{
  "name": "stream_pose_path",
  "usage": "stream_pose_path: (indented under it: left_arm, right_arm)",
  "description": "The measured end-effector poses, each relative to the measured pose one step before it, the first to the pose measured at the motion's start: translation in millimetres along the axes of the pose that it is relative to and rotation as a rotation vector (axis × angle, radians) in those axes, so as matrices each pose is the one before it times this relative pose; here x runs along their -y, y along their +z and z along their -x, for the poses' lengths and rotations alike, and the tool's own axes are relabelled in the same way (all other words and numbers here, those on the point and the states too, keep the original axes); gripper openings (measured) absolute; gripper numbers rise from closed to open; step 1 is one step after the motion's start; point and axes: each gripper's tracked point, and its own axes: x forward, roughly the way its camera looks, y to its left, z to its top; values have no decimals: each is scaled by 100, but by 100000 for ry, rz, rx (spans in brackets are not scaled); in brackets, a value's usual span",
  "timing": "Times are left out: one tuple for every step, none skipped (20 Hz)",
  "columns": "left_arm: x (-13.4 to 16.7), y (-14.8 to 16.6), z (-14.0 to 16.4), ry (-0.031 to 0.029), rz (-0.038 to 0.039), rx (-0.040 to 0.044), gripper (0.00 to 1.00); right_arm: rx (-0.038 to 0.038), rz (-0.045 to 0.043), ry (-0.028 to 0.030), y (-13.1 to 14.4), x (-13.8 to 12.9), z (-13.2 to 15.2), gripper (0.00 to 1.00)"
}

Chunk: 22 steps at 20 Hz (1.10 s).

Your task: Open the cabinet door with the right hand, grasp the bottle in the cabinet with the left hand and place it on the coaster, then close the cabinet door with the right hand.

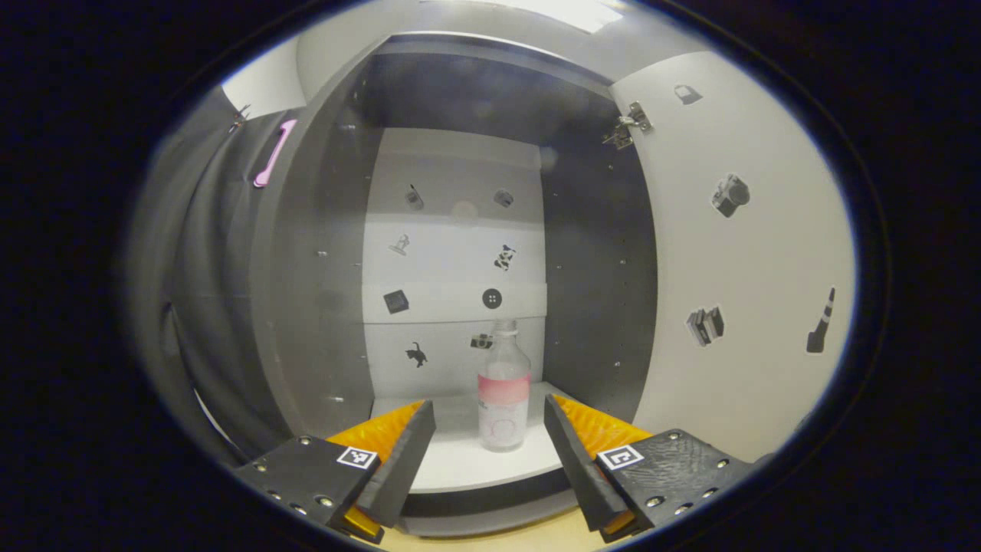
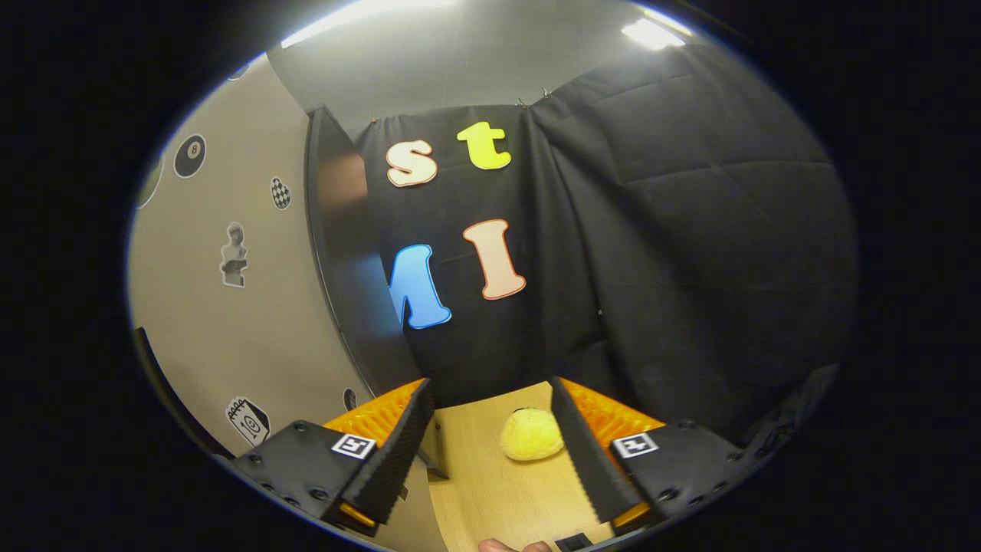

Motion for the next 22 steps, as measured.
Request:
stream_pose_path:
  left_arm:
    - [194, -73, -854, -757, -512, 139, 87]
    - [133, -81, -782, -548, -449, 57, 86]
    - [247, -120, -908, -645, 120, -434, 86]
    - [240, -128, -895, -913, 708, -280, 86]
    - [90, -139, -849, -487, 1048, -296, 86]
    - [76, -4, -839, -611, 1186, 52, 86]
    - [69, -179, -818, -841, 1013, -526, 86]
    - [115, -131, -791, -952, 205, -538, 87]
    - [-67, -217, -887, -675, -1031, -295, 87]
    - [-106, -227, -733, -7, -1772, -744, 86]
    - [-144, -406, -625, 201, -1371, -897, 86]
    - [-99, -322, -683, 121, -282, -657, 86]
    - [-55, -466, -550, -154, 690, -737, 86]
    - [139, -250, -521, -1142, 1050, -157, 89]
    - [-1, -215, -442, -521, 784, -162, 88]
    - [-195, -223, -377, 490, 325, -89, 88]
    - [-31, -17, -192, 51, 271, -65, 88]
    - [39, 59, -397, -161, 86, 42, 89]
    - [-146, -67, -337, 483, -343, 219, 88]
    - [-237, 7, -352, 641, -454, -141, 88]
    - [-131, -132, -472, 407, -190, -230, 88]
    - [48, -10, -143, -136, 197, 72, 88]
  right_arm:
    - [-212, -121, -982, -132, 211, 407, 100]
    - [-627, 108, -718, -184, 226, -116, 98]
    - [-643, 154, -1054, -233, 312, -46, 92]
    - [-142, 345, -898, -66, 242, 76, 97]
    - [74, 372, -767, -30, 266, -29, 97]
    - [-64, 256, -695, -167, 219, 95, 97]
    - [-255, 3, -222, -93, 132, 4, 97]
    - [-644, -369, -328, -144, 169, -3, 98]
    - [-567, -439, -741, -219, 252, -44, 98]
    - [-244, -396, -645, -84, 308, -29, 98]
    - [-163, -596, -583, -139, 266, -176, 98]
    - [160, -741, -408, 26, 287, -37, 98]
    - [314, -846, -606, -23, 253, -16, 98]
    - [198, -770, -596, 33, 314, -47, 98]
    - [29, -684, -666, -151, 263, -43, 98]
    - [-285, -585, -460, -21, 208, -178, 98]
    - [-444, -352, -212, -132, 136, -176, 98]
    - [-396, -20, -113, 31, 89, -202, 98]
    - [-345, 327, 29, -167, 49, -193, 98]
    - [-222, 554, 78, -11, 41, -111, 98]
    - [-191, 599, 171, -107, -170, -81, 98]
    - [-268, 632, 351, -27, -81, -104, 98]
